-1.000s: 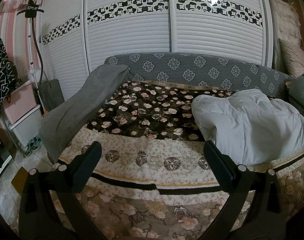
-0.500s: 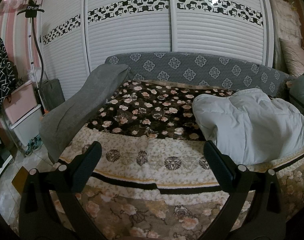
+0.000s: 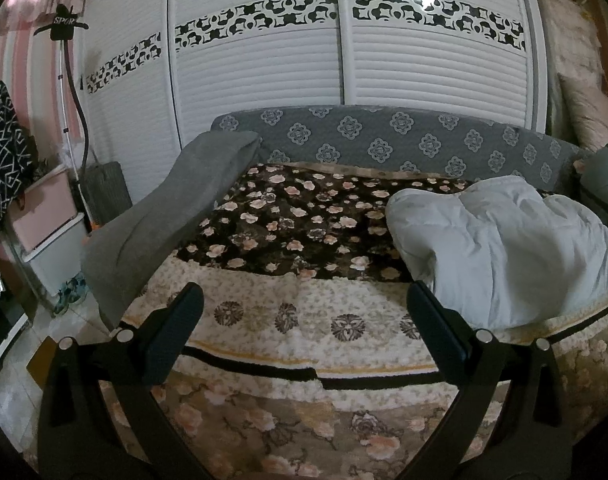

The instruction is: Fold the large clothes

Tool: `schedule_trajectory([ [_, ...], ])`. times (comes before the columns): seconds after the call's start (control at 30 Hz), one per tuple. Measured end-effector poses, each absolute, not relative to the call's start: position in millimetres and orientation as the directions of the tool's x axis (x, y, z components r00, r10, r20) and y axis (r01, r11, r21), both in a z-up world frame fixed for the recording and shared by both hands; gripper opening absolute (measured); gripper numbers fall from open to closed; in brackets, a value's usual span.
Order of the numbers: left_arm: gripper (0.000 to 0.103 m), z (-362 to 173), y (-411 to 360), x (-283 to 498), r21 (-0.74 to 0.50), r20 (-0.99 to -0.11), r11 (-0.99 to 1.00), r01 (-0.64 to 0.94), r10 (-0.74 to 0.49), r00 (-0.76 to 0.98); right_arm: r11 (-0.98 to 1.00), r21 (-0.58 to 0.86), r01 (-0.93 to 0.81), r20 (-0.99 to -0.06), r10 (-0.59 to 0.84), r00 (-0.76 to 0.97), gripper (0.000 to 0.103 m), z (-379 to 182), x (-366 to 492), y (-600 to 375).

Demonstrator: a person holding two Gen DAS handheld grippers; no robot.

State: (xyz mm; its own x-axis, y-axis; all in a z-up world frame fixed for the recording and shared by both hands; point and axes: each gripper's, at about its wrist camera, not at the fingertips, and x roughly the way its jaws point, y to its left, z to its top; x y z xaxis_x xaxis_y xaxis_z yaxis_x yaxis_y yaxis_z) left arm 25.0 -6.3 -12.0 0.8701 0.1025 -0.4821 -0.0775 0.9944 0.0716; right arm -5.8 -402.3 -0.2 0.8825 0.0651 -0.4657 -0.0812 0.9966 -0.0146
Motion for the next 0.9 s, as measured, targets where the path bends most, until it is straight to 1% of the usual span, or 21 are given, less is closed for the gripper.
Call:
schedule_trajectory([
  [0.9, 0.100, -14.2, -7.4, 25.4, 0.070, -0.489, 0.995, -0.074, 0.099, 0.867, 0.996, -0.019, -0.086, -0.467, 0.068, 0.882, 0.101, -0.6, -5.0, -405.2],
])
